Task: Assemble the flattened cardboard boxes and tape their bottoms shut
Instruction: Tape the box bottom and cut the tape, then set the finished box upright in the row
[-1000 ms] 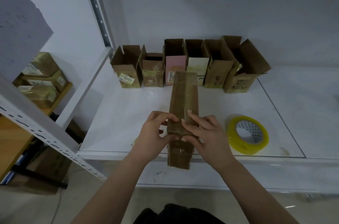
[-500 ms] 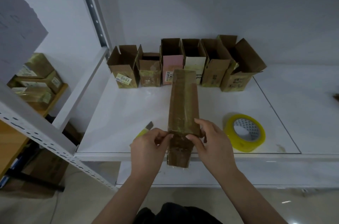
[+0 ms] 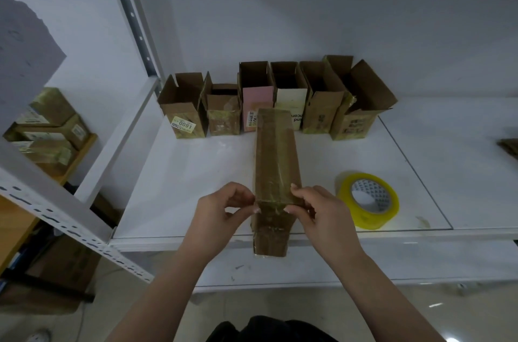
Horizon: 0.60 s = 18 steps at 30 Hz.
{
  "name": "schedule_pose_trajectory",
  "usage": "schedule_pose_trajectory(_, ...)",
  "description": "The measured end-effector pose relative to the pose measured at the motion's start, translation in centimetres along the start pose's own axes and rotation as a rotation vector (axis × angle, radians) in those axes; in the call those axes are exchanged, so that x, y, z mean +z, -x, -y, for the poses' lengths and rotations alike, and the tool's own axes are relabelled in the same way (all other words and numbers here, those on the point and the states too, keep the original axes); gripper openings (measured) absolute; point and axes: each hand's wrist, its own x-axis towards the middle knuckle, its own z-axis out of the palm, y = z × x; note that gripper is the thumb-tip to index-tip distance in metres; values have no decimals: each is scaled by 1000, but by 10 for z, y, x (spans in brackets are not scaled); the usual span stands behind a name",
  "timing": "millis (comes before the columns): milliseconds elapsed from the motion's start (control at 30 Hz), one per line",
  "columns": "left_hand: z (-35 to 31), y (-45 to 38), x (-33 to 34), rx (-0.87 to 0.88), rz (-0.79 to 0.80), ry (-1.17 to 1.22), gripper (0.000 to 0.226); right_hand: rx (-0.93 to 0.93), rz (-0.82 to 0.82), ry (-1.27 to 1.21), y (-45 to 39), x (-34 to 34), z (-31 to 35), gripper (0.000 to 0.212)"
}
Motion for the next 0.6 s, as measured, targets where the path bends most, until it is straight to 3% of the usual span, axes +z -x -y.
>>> schedule_pose_trajectory(233, -1, -10, 13, 106, 18, -86, 54, -53, 39, -3, -3, -3, 0, 34)
schedule_pose_trajectory(367, 4, -10, 16, 202, 35, -183, 44, 130, 9, 147, 1, -7, -5, 40)
schedule_pose_trajectory(467, 4, -10, 18, 183, 23, -177, 42, 43, -54, 325, 4, -5, -6, 43)
schedule_pose_trajectory(600, 4, -7, 20, 171, -1, -191, 42, -53, -89, 286, 4, 0, -6, 45)
